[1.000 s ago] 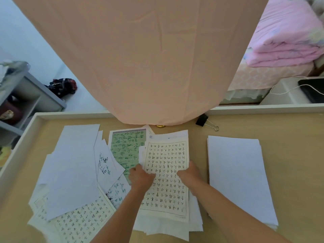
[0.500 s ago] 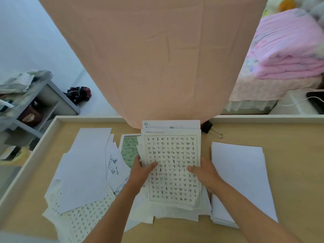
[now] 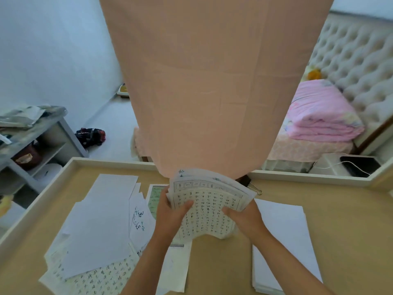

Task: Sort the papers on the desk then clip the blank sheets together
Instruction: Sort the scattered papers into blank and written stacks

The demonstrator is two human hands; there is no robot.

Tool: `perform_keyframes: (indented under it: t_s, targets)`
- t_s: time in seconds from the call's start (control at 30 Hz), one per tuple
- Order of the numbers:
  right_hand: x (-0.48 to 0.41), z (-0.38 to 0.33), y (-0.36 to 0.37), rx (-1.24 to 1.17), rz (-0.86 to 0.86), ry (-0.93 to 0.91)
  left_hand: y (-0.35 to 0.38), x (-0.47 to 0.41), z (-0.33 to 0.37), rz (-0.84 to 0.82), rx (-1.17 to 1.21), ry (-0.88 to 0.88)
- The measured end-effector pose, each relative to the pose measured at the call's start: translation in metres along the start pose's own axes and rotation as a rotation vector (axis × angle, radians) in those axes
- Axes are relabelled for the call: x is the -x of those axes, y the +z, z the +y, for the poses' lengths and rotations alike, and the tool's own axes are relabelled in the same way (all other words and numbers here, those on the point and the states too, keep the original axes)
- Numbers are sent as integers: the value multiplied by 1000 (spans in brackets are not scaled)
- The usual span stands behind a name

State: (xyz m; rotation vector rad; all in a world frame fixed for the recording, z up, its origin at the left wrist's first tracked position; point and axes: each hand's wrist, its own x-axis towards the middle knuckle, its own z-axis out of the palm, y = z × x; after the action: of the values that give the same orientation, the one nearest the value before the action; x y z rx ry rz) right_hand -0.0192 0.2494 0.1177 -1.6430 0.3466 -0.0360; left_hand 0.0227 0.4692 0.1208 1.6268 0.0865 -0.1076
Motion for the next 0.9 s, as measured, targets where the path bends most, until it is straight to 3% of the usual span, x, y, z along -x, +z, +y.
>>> perform_keyframes:
  t_s: [0.37, 0.57, 0.67, 0.9]
  targets:
    - [-10, -19, 16, -4, 149, -56, -2, -2, 34, 108, 134, 163]
    - [-14, 6, 7, 85, 59, 18, -19, -11, 6, -58, 6, 25]
    - [-20, 8, 7, 108, 98, 41, -18, -9, -12, -46, -52, -6]
    - [-27, -7, 18, 154, 116, 32, -11, -21, -11, -54, -250, 140]
